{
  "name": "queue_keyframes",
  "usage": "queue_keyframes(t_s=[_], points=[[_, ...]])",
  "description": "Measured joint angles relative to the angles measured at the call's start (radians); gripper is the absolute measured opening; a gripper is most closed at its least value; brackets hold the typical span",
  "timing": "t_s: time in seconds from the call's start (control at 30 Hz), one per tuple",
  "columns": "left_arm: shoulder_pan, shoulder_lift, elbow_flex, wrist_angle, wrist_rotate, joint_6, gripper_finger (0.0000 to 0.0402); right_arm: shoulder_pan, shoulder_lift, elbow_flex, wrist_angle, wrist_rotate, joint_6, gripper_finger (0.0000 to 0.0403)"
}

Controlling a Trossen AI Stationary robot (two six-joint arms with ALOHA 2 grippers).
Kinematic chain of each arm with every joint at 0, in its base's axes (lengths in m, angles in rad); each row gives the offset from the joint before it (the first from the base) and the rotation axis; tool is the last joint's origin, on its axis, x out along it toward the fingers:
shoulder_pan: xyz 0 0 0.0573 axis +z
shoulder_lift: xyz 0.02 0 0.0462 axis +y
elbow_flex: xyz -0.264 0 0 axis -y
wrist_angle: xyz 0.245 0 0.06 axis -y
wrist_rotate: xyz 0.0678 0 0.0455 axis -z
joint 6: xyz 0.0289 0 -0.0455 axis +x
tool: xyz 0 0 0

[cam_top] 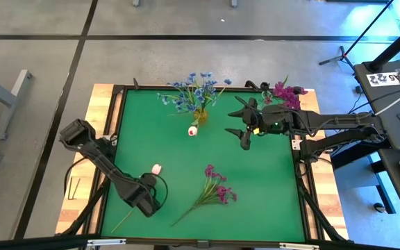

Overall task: Sort flowers into vase by color
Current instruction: Put the pink flower into the yellow vase

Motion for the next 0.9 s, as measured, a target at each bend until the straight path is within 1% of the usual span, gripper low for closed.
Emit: queue_keyframes(t_s=[0.33,0.6,0.73,0.9], points=[[0.019,0.057,0.000,0.055,0.012,0.033,0.0151,0.000,0.000,0.000,0.000,0.000,0.003,0.0271],[0.023,0.061,0.001,0.065,-0.007,0.083,0.0148,0.000,0.000,0.000,-0.008,-0.001,0.003,0.0271],[0.024,0.062,0.001,0.073,-0.009,0.084,0.0119,0.000,0.000,0.000,-0.007,-0.001,-0.004,0.0271],[0.027,0.062,0.002,0.080,-0.011,0.083,0.0055,0.000,0.000,0.000,-0.007,-0.001,-0.016,0.0271]])
